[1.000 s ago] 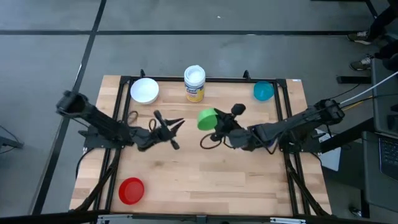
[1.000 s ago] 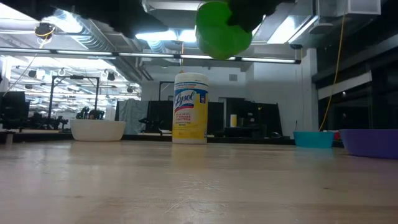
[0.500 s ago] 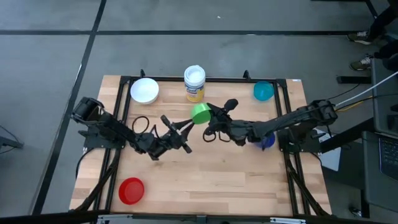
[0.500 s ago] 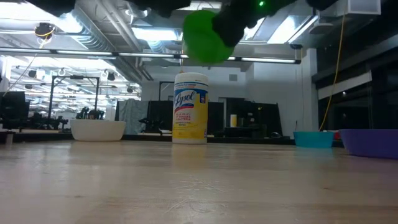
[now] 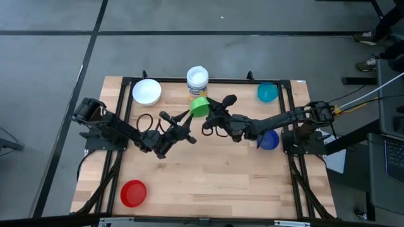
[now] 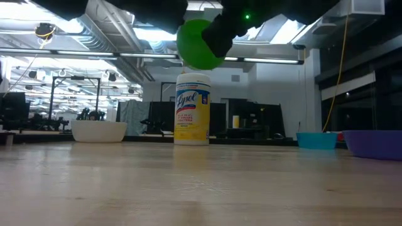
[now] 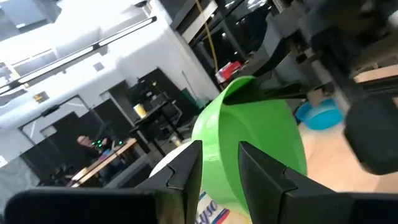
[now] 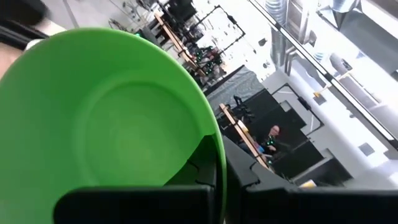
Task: Nest bowls inside each other
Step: Stack the green bowl on the white bowl
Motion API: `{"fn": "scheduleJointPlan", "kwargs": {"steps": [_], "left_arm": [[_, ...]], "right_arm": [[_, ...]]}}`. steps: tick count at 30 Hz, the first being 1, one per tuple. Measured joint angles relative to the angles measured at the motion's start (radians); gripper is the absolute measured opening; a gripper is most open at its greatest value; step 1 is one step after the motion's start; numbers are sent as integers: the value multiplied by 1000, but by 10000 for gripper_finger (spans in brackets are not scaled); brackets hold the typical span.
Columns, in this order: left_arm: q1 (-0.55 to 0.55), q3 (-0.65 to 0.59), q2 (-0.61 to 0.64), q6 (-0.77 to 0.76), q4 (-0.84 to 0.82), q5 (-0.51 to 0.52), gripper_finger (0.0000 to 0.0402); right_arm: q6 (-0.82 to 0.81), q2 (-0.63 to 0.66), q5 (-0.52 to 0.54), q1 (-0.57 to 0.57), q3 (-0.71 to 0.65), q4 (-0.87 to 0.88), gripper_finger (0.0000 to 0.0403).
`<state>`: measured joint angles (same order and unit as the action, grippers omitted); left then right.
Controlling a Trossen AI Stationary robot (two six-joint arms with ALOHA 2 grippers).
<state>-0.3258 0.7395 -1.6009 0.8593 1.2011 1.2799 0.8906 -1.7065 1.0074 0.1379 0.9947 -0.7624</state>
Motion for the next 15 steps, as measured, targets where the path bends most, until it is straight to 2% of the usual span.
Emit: {"fn": "scheduleJointPlan", "kwargs": {"steps": [8,11,13,15], "left_arm": [[60,0,0,-4,0,3,99],[92,3,0,-60,0,53,93],[107,6,0,-68,-2,73,67],[109,6,-1,-69,-8,63,25]], "right_arm": [[2,0,-44,-1,21,0,0],[-8,0,-50,0,21,0,0],[-12,-1,-53,1,22,0,0],[-17,-1,-52,6,22,0,0]]}}
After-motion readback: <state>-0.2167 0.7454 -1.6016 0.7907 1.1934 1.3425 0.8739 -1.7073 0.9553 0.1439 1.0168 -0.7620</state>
